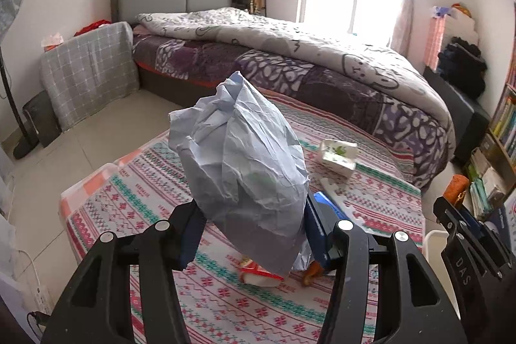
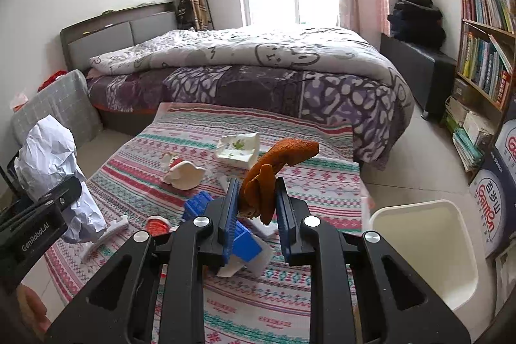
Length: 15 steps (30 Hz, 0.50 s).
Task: Collect trash
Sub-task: 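Carry both items over the white bin and open both grippers to drop them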
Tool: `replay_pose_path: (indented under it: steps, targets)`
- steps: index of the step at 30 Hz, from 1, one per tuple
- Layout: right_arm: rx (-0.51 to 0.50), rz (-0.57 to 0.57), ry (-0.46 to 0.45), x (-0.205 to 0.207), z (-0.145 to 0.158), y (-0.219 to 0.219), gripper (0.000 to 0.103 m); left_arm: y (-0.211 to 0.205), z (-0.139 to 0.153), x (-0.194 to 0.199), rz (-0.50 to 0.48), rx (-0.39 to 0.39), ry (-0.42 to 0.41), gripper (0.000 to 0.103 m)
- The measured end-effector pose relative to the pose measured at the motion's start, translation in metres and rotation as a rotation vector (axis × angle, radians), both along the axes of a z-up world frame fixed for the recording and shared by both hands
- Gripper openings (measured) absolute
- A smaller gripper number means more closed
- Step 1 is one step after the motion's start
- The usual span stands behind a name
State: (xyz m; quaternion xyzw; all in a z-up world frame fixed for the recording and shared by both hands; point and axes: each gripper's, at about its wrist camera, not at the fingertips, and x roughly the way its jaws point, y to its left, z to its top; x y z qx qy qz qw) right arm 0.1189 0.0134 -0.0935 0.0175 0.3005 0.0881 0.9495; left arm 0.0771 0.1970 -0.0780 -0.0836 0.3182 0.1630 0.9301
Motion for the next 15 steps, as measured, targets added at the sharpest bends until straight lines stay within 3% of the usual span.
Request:
replay_pose_path:
  steps: [15]
  targets:
    - [-0.018,-0.093,0.005,0.004,0.002,-0.061,0.021,-0.062,-0.001,0.019,-0.106,0.022,0.003,0.054]
